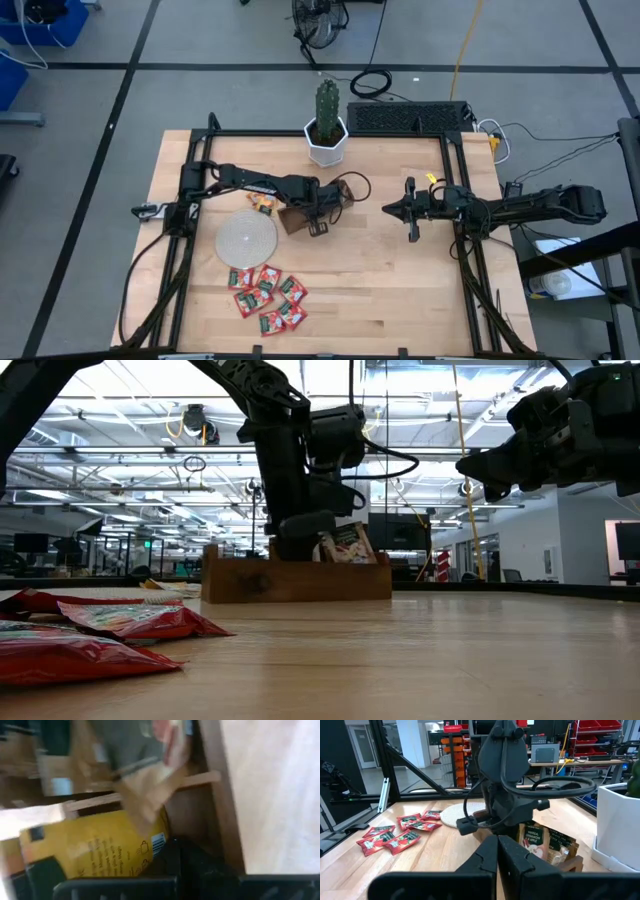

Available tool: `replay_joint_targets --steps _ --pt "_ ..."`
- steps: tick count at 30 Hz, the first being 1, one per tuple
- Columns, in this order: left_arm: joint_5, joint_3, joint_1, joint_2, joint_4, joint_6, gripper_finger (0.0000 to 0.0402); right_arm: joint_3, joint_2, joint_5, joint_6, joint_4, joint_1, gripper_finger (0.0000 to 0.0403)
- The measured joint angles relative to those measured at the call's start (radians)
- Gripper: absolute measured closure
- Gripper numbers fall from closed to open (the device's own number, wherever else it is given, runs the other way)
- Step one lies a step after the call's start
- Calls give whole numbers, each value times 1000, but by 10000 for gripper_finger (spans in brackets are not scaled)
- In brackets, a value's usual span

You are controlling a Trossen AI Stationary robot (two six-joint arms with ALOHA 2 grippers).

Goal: Pick & Place Tea
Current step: Put the yellow tea bag into the middle section of the wooden organizer

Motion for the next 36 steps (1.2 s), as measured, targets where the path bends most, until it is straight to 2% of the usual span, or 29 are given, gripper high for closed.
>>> replay_joint_targets --steps 5,14,23,28,32,36 --pt "-73 0 -3 0 -23 -19 401 0 0 0 0 0 0 403" --pt "-76 8 -28 0 -43 31 390 0 0 0 0 0 0 403" --pt "-186 74 -67 0 -83 66 391 0 0 0 0 0 0 403" --pt "-323 154 -86 0 -249 84 376 0 0 0 0 0 0 403" --pt "-473 201 -109 -39 -434 18 392 0 0 0 0 0 0 403" --pt "-486 149 -120 -152 -490 -56 393 0 0 0 0 0 0 403"
